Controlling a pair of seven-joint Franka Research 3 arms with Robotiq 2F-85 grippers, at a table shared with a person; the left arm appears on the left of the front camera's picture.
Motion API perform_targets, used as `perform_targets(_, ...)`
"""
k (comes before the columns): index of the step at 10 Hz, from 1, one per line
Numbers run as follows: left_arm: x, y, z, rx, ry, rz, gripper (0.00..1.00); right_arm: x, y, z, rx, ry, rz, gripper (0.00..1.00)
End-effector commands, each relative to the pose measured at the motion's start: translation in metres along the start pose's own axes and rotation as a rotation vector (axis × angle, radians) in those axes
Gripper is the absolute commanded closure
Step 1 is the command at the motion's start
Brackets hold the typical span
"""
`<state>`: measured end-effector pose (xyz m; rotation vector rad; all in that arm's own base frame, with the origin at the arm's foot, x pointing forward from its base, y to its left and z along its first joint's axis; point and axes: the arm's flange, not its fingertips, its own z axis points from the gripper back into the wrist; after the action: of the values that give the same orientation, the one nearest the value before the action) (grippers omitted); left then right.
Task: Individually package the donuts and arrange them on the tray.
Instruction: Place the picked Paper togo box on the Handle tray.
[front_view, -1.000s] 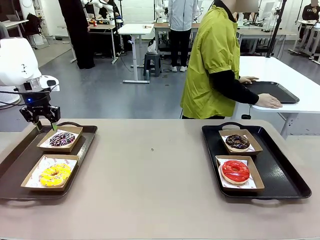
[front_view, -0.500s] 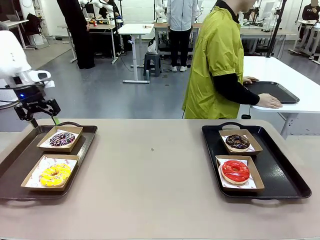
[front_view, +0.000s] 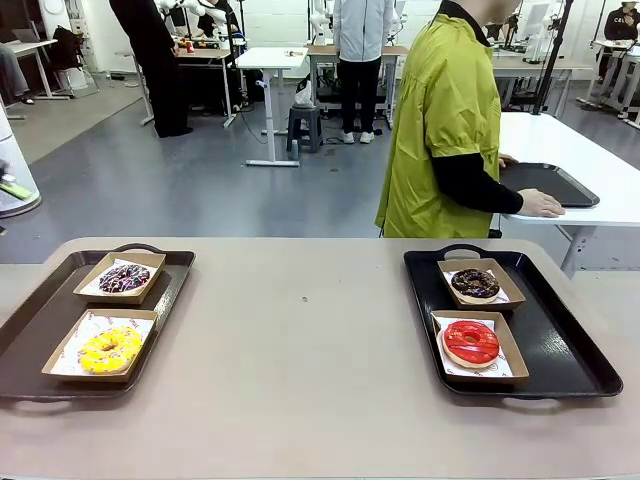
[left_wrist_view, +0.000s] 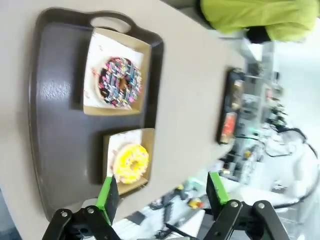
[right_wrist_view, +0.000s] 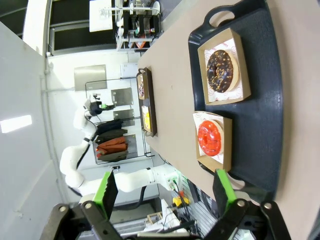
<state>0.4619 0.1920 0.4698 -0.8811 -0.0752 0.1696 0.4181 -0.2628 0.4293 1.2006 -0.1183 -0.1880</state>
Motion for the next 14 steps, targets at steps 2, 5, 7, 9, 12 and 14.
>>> perform_targets(2,-0.007,0.069,0.022,-0.259,0.06,0.064,0.09,0.0,0.001,0.002,-0.001,0.012,0.005,0.0)
perform_targets(5,-0.025,0.113,0.029,-0.341,0.067,0.076,0.09,0.0,0.001,0.002,-0.001,0.012,0.005,0.0)
perform_targets(7,-0.033,0.114,0.021,-0.307,0.079,0.099,0.09,0.0,0.001,0.002,-0.001,0.012,0.005,0.0)
perform_targets(9,-0.033,0.114,0.021,-0.307,0.079,0.099,0.09,0.0,0.001,0.002,-0.001,0.012,0.005,0.0)
perform_targets(12,-0.033,0.114,0.021,-0.307,0.079,0.099,0.09,0.0,0.001,0.002,-0.001,0.012,0.005,0.0)
perform_targets(14,-0.033,0.114,0.021,-0.307,0.079,0.099,0.09,0.0,0.001,0.002,-0.001,0.012,0.005,0.0)
